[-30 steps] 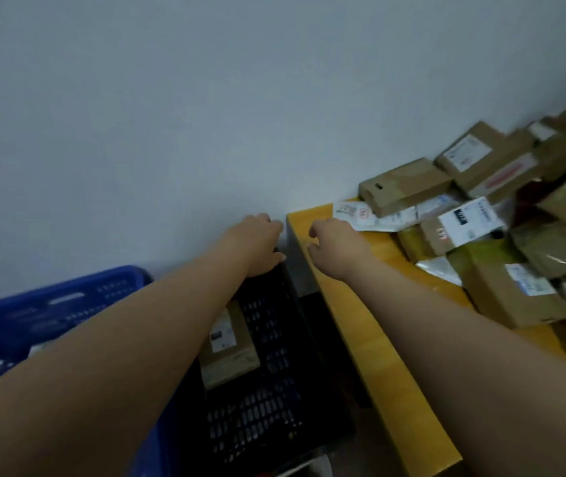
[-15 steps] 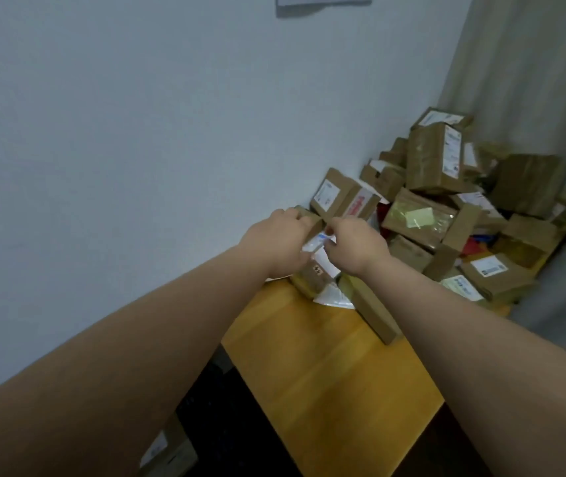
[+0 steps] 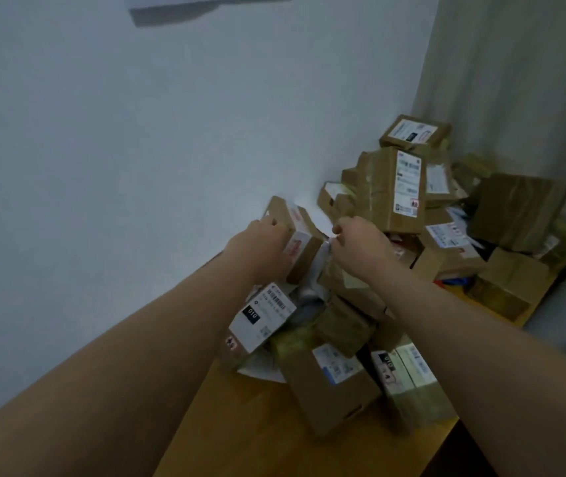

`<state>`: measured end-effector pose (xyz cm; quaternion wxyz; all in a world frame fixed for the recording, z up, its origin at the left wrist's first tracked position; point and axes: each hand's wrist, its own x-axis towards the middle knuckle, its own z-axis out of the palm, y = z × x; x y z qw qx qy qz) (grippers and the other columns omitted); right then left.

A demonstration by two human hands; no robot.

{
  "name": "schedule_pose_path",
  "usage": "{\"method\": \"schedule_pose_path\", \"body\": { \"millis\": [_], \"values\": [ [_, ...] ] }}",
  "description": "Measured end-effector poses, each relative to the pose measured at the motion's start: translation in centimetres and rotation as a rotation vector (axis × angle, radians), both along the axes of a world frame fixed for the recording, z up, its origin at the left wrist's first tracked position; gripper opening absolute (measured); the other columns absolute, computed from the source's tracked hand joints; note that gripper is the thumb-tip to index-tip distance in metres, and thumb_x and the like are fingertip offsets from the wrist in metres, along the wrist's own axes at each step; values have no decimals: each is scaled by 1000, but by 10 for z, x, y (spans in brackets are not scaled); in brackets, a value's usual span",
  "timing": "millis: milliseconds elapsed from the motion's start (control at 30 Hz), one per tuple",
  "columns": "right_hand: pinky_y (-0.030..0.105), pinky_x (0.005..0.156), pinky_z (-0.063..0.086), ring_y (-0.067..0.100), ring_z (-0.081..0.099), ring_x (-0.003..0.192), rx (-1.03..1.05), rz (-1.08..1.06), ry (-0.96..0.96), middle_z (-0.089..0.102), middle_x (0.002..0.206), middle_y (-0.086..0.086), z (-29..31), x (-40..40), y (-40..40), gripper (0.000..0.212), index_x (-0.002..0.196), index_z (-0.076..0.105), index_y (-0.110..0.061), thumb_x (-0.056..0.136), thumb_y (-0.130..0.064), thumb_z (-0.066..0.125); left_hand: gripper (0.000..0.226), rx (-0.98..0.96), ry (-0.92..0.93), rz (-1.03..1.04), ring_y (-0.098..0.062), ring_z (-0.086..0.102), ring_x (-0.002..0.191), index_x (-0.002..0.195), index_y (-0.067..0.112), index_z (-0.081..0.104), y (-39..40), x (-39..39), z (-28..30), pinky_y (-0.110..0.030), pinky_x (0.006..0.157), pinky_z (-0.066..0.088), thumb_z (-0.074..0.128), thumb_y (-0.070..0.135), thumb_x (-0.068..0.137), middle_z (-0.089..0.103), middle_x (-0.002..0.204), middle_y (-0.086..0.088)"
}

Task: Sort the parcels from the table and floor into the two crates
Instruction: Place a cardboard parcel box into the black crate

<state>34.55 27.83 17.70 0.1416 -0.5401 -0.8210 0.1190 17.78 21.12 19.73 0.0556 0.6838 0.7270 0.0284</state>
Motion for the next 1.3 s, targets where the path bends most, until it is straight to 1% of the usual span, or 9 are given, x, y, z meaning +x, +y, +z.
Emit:
{"method": "schedule_pose_path", "body": {
  "millis": [133, 233, 367, 467, 567, 667, 833, 1100, 1300],
  "values": [
    [37, 88, 47, 31, 54, 114, -75, 53, 37, 57, 124, 14, -16, -18, 39, 35, 124, 55, -6, 97, -29, 51, 63, -50, 14, 87, -26, 43, 125, 142, 19, 38, 16, -18, -17, -42, 95, 46, 63, 40, 87, 42, 138, -7],
    [36, 89, 47, 33, 52, 115, -188, 43, 32, 54, 128, 16, -28, -38, 68, 44, 128, 50, -6, 96, -37, 49, 60, -61, 22, 121, -29, 39, 129, 142, 18, 38, 16, -40, -23, -43, 100, 43, 60, 35, 89, 40, 141, -9],
    [46, 104, 39, 38, 41, 129, -343, -60, 2, 39, 144, 20, -48, -76, 91, 81, 145, 29, -6, 89, -63, 47, 64, -100, 43, 159, -30, 36, 132, 144, 17, 35, 16, -60, -27, -44, 105, 40, 61, 37, 89, 36, 144, -11],
    [55, 109, 31, 43, 33, 134, -390, -114, -74, 27, 150, 24, -57, -102, 103, 101, 150, 14, -13, 79, -79, 43, 63, -108, 51, 167, -29, 34, 133, 144, 17, 35, 19, -70, -30, -44, 105, 40, 61, 36, 89, 34, 145, -11],
    [60, 108, 27, 44, 29, 137, -444, -123, -141, 19, 155, 22, -60, -119, 117, 113, 154, 8, -16, 72, -88, 38, 63, -105, 54, 166, -29, 33, 134, 144, 17, 34, 22, -82, -34, -44, 106, 39, 61, 35, 90, 33, 146, -11],
    [58, 102, 31, 42, 29, 137, -497, -108, -181, 19, 157, 16, -70, -127, 125, 113, 155, 5, -20, 71, -89, 36, 65, -126, 41, 176, -29, 32, 135, 147, 17, 31, 23, -91, -41, -43, 107, 38, 60, 34, 91, 32, 147, -11],
    [45, 97, 38, 39, 42, 126, -512, -227, -111, 40, 142, 22, -84, -122, 122, 105, 147, 22, -7, 76, -81, 46, 67, -176, 9, 199, -29, 31, 136, 149, 16, 28, 16, -97, -55, -41, 107, 38, 59, 33, 92, 33, 147, -11],
    [47, 99, 35, 41, 38, 126, -429, -236, 27, 40, 141, 21, -64, -119, 111, 90, 146, 29, -10, 85, -76, 30, 67, -151, 0, 195, -29, 32, 136, 148, 17, 28, 6, -96, -52, -43, 107, 39, 59, 34, 91, 32, 147, -10],
    [46, 100, 41, 39, 49, 118, -390, -183, 154, 51, 132, 18, -35, -101, 83, 89, 139, 40, -8, 85, -77, 23, 63, -68, -12, 198, -28, 34, 135, 147, 18, 31, -12, -91, -33, -45, 107, 40, 57, 37, 93, 33, 147, -9]
  ]
}}
